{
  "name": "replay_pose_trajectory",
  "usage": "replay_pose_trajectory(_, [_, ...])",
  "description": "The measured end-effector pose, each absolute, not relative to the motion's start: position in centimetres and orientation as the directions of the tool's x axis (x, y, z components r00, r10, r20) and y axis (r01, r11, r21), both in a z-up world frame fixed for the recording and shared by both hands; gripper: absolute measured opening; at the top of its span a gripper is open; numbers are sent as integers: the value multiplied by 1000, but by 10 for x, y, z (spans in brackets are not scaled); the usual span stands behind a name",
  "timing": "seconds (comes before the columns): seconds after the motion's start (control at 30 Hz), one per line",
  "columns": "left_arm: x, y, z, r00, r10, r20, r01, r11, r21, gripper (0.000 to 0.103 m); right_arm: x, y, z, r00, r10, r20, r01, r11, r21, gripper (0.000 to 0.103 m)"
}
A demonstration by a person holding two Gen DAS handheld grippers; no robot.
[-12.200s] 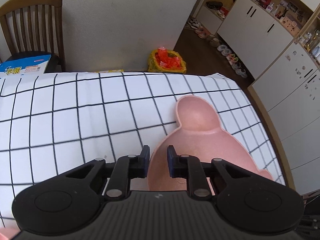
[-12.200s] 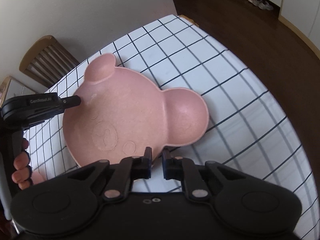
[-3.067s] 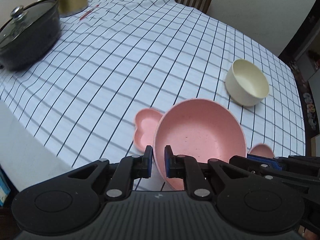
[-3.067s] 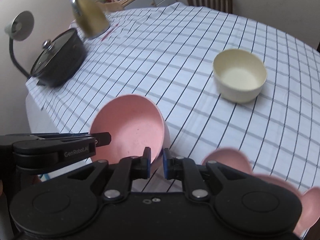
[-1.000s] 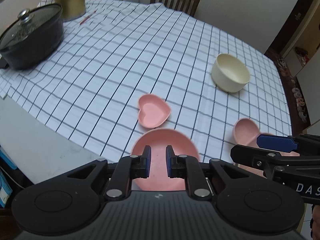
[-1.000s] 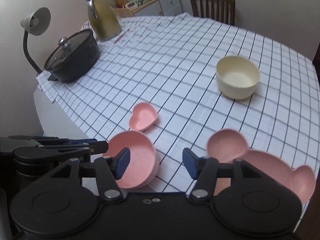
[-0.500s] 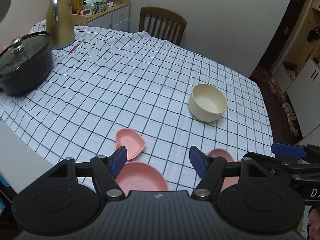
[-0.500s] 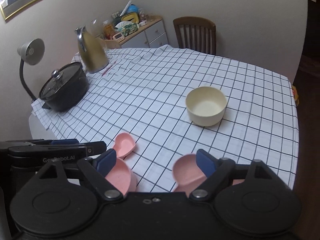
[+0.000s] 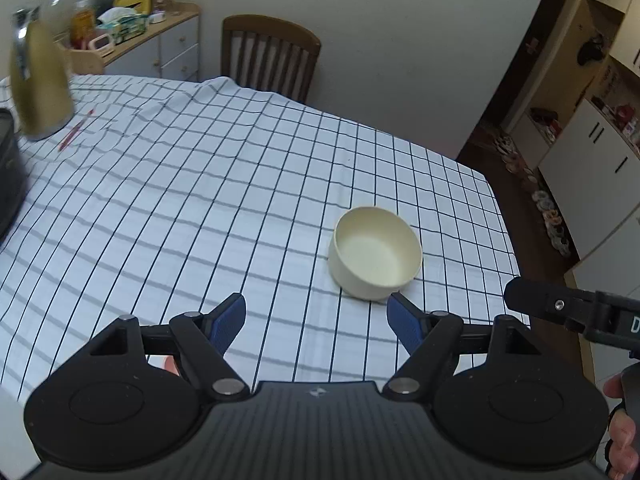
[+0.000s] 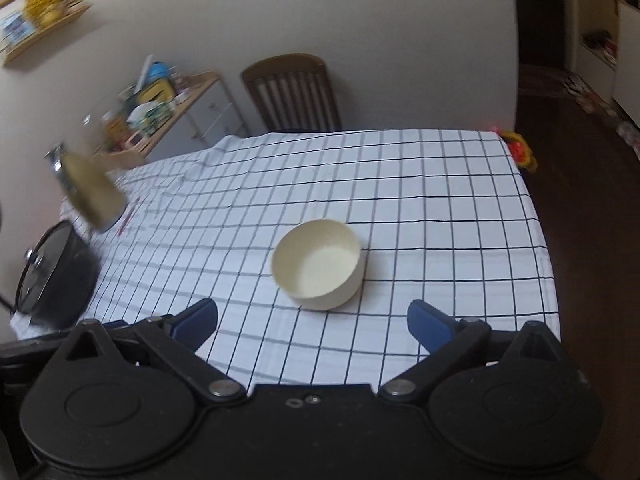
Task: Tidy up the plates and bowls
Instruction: 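Move both grippers to the cream bowl and close on its rim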
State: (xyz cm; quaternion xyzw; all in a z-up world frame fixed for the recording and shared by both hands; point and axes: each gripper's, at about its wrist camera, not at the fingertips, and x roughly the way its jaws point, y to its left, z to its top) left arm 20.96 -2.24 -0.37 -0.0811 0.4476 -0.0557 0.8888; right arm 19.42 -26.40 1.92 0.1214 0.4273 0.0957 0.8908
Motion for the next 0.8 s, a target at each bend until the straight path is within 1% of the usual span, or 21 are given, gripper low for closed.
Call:
replay_pose_trajectory(0.2, [266,-28,-26,558,-200,-806,93,980,-178,77,233,-270,-4,605,213,-767,70,946,318,97])
replay_pose_trajectory(0.43, [316,-35,-59,510,-217,-833,140,976,-168,77,268,-265,-34,574,152,-805,161,942,293,91])
replay_pose_trajectory(0.53, [332,-37,-74,483,-219,-848,147,975,-168,77,280,-264,-46,554,133,-822,203,936,288,87])
replay_pose_trajectory(0.6, [343,-38,-85,463,-218,-859,140,975,-172,77,287,-263,-54,541,132,-831,213,934,286,81])
replay_pose_trajectory(0.73, [359,-39,-102,431,-225,-874,124,974,-190,77,300,-260,-70,524,103,-846,229,939,256,75])
replay_pose_trajectory(0.8, [365,-40,-109,416,-227,-881,124,973,-193,77,304,-261,-77,510,95,-855,247,936,251,70])
